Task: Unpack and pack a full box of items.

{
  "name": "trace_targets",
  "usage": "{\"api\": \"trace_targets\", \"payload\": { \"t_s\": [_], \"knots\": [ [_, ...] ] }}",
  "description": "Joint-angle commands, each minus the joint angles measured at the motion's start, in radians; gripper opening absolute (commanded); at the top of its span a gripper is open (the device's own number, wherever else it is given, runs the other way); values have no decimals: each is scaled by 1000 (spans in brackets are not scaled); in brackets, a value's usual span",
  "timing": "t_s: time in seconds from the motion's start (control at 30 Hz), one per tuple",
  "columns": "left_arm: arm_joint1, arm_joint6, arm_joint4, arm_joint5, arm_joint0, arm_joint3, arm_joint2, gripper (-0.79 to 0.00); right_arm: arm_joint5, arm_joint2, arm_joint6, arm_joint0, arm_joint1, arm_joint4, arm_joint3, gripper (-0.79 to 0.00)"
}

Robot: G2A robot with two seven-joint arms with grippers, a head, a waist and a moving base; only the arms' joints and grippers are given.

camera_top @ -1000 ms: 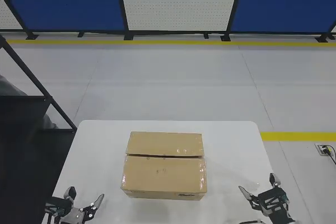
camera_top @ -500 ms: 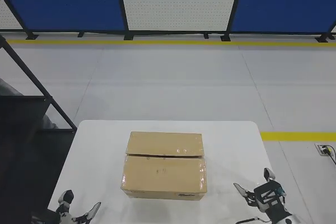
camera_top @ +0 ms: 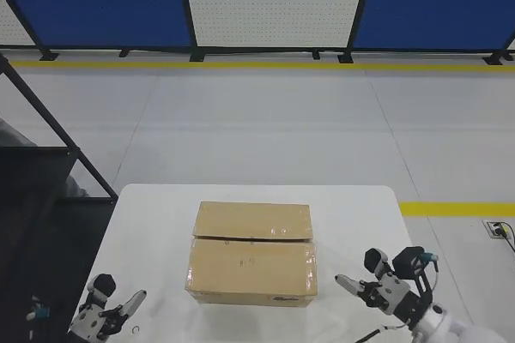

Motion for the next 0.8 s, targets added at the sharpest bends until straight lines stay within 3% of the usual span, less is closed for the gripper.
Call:
{"api": "trace_targets", "payload": {
  "t_s": [0.0, 0.27, 0.5, 0.77],
  "knots": [
    [10, -161, -120, -33, -18, -4, -15, 0, 21, 9, 127, 50, 6, 167, 34, 0],
    [13, -196, -153, -32, -27, -7, -25, 0, 21, 9, 127, 50, 6, 167, 34, 0],
    [15, -220, -204, -8, -40, 11, -16, 0, 117, -33, 225, 58, 10, 199, 174, 0],
    [19, -243, -220, 9, -56, 11, -13, 0, 112, -63, 247, 55, 14, 220, 297, 0]
  ]
}}
